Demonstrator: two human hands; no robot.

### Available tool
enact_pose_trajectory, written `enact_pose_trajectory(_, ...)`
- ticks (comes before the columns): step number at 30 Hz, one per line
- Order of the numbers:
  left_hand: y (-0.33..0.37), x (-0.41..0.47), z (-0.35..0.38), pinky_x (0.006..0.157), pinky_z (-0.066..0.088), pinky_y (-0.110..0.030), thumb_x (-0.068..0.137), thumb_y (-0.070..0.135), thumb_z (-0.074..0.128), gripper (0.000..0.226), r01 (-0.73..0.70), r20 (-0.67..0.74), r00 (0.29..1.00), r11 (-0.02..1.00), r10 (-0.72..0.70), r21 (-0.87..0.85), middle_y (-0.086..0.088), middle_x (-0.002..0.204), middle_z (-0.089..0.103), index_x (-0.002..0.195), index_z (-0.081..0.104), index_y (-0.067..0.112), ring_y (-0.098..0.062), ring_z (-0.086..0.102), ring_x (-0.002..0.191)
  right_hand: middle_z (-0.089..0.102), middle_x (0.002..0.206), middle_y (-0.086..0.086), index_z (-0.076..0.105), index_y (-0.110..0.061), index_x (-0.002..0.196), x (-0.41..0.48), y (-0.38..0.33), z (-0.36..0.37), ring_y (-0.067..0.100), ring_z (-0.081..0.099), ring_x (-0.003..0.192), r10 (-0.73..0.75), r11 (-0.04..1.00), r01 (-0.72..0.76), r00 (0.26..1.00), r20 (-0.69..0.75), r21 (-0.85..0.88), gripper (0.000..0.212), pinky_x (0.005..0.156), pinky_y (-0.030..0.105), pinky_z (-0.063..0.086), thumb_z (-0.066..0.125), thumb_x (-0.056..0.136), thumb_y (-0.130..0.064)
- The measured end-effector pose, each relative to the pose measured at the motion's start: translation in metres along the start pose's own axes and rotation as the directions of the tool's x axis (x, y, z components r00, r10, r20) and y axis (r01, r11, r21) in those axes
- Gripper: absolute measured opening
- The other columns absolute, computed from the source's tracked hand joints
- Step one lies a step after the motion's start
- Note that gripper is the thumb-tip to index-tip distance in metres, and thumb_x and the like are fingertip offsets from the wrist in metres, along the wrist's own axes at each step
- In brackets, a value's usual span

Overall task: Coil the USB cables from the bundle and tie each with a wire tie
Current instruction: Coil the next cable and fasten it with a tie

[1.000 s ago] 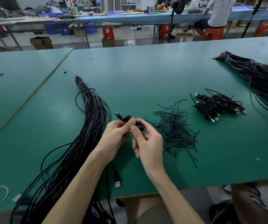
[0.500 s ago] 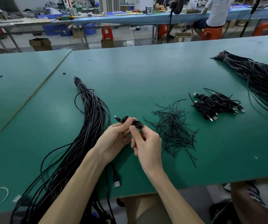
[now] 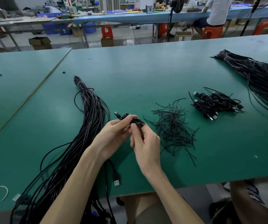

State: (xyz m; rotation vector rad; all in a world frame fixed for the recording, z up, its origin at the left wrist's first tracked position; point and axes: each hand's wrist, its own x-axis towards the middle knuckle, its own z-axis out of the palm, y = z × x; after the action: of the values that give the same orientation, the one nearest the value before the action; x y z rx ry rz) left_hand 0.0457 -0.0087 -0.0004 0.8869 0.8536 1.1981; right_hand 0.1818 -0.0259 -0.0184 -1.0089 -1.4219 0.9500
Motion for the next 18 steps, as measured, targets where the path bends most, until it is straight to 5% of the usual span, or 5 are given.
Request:
enact_pose_trajectory(3,0.001,0.001,-0.002,0.066,0.051,-0.022,0.091,0.041,0.074,0.027,-0.04,-0.031,0.999,0.999,0.039,-0.029,0.002,0.074,0.061,0.092,0.073,0.014,-0.013,0.057,0.067,0.058,0.056,-0.004,0.065,-0.024,0.086,0.0,0.0,-0.001,0.004,0.048,0.046,0.025,0.999,-0.026,0.999,0.028,0.035,0.029,0.048,0.019,0.037,0.051,0.108,-0.035)
enact_pose_trajectory(6,0.001,0.003,-0.003,0.075,0.05,-0.028,0.089,0.036,0.079,0.028,-0.065,-0.102,0.993,0.998,0.066,0.013,-0.007,0.09,0.065,0.097,0.065,0.013,-0.017,0.062,0.074,0.057,0.056,-0.002,0.066,-0.029,0.082,0.0,-0.001,-0.003,0.008,0.047,0.047,0.07,0.99,-0.075,0.997,0.042,0.119,0.031,0.046,0.024,0.037,0.052,0.108,-0.036)
enact_pose_trajectory(12,0.005,0.002,-0.004,0.065,0.055,-0.024,0.088,0.016,0.078,0.023,-0.096,-0.108,0.989,0.995,0.096,0.012,-0.012,0.083,0.061,0.105,0.065,0.006,-0.018,0.061,0.064,0.062,0.063,0.004,0.071,-0.011,0.085,0.004,-0.002,-0.009,0.01,0.045,0.048,0.167,0.931,-0.201,0.977,0.136,0.304,0.033,0.04,0.023,0.033,0.056,0.106,-0.03)
enact_pose_trajectory(18,-0.001,0.002,-0.003,0.073,0.057,-0.028,0.093,0.02,0.071,0.023,-0.162,-0.033,0.983,0.932,0.183,0.325,-0.018,0.086,0.071,0.111,0.078,0.007,-0.021,0.063,0.069,0.061,0.063,0.009,0.067,-0.008,0.074,0.015,0.0,-0.026,0.012,0.04,0.042,0.245,0.871,-0.31,0.947,0.209,0.381,0.035,0.04,0.022,0.033,0.058,0.105,-0.022)
